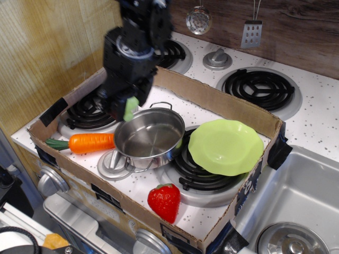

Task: Take broccoli out of pan

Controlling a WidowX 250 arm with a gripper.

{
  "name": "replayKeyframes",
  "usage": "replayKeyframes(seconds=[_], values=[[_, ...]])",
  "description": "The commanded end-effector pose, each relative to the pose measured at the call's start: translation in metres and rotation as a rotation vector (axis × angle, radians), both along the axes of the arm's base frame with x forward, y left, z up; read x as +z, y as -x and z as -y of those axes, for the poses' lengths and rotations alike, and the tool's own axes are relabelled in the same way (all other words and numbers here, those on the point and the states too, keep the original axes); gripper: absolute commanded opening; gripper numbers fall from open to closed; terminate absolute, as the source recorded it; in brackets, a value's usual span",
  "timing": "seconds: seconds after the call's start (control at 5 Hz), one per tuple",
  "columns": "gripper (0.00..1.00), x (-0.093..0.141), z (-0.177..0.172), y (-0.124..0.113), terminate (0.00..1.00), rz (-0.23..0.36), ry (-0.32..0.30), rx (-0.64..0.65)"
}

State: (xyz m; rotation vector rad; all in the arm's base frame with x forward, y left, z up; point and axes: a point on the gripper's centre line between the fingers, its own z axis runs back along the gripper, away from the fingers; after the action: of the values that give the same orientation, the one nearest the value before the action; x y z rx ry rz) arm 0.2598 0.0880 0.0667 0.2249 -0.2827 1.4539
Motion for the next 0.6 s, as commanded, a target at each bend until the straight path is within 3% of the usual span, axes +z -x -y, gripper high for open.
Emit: replayKeyframes(seconds=[0.0,0.4], values=[[0.00,0.012,-0.050,-0.029,0.00,0.095,-0.089,-0.240],[0.00,-0.011,-0.066,-0.052,0.00,0.156,-0.078,-0.329]])
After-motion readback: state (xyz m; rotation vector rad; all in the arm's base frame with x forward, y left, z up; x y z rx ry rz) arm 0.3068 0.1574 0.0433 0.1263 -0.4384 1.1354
